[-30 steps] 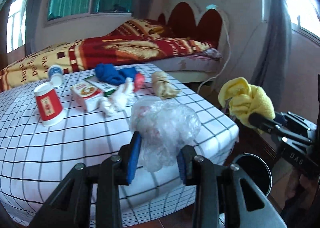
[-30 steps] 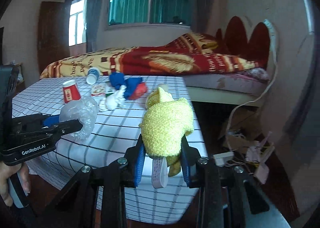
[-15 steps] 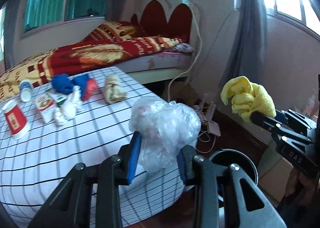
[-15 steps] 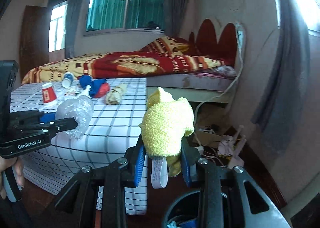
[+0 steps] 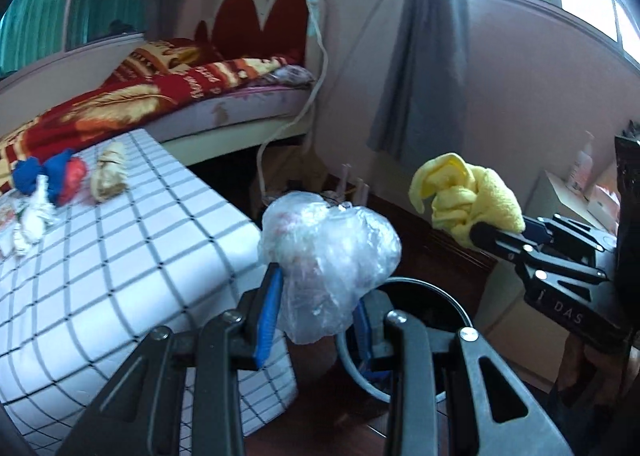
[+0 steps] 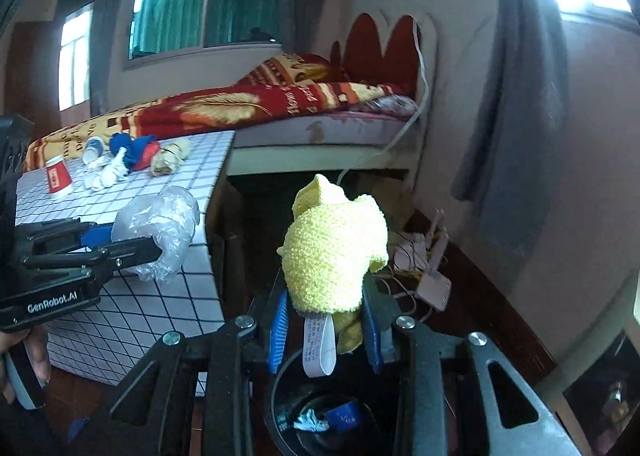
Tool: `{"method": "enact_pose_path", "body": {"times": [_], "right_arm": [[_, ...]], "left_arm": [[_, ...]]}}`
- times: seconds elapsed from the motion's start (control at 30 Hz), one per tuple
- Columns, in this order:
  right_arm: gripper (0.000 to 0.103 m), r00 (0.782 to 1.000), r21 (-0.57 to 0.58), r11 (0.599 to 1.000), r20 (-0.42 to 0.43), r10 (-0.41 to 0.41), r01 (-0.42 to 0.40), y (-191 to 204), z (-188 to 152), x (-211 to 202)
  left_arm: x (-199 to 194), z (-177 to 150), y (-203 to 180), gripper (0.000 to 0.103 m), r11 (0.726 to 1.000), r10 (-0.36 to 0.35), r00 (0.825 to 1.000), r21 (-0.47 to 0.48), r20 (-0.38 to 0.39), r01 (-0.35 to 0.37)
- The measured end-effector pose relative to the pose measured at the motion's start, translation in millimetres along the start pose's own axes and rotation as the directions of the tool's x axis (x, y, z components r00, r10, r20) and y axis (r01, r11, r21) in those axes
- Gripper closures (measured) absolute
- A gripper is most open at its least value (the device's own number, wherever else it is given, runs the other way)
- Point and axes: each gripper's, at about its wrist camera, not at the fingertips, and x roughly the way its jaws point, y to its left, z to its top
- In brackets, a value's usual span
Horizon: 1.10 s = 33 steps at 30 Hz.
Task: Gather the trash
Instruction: 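Carry the bag and yellow toy over the bin and release both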
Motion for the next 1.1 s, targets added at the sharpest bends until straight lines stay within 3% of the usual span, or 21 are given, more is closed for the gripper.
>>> {"method": "enact_pose_path", "body": {"times": [0.37,0.7,0.8,0.87,0.9,0.93,0.97,1.07,1.1], "right_arm": [[0.069,0.996,0.029,0.999,-0.079,-0.036,0.038,-32,-30,1],[0.069,0.979,0.048,0.998,-0.199,-0.037,0.048,-54,-66,27],[0.068,0.974,0.065,0.997,-0.227,-0.017,0.033,-62,-78,39],[0.061,0.968,0.066,0.998,-0.252,-0.004,0.021,-65,-84,49],[0.056,0.959,0.061,0.998,-0.283,-0.005,0.023,-66,-90,59],[0.036,0.953,0.056,0.998,-0.304,-0.010,0.028,-65,-94,66],[0.017,0.944,0.043,0.998,-0.330,-0.025,0.041,-67,-100,75],[0.016,0.918,0.067,0.993,-0.391,-0.062,0.096,-82,-112,88],[0.016,0.914,0.083,0.990,-0.400,-0.073,0.115,-87,-114,88]], "left_arm": [[26,-16,-35,0.070,0.994,-0.102,0.994,0.034,-0.049,0.104],[65,-32,-61,0.070,0.986,-0.143,0.983,0.067,-0.120,0.151],[76,-38,-64,0.070,0.984,-0.158,0.978,0.067,-0.138,0.168],[87,-43,-67,0.068,0.980,-0.177,0.971,0.066,-0.163,0.189],[94,-46,-68,0.056,0.980,-0.177,0.970,0.063,-0.169,0.190],[100,-47,-68,0.024,0.982,-0.165,0.969,0.063,-0.183,0.179],[109,-51,-68,0.014,0.986,-0.140,0.967,0.057,-0.214,0.155],[115,-56,-57,0.009,0.994,-0.090,0.967,0.032,-0.240,0.100],[114,-57,-53,0.003,0.996,-0.072,0.968,0.026,-0.242,0.081]]}}
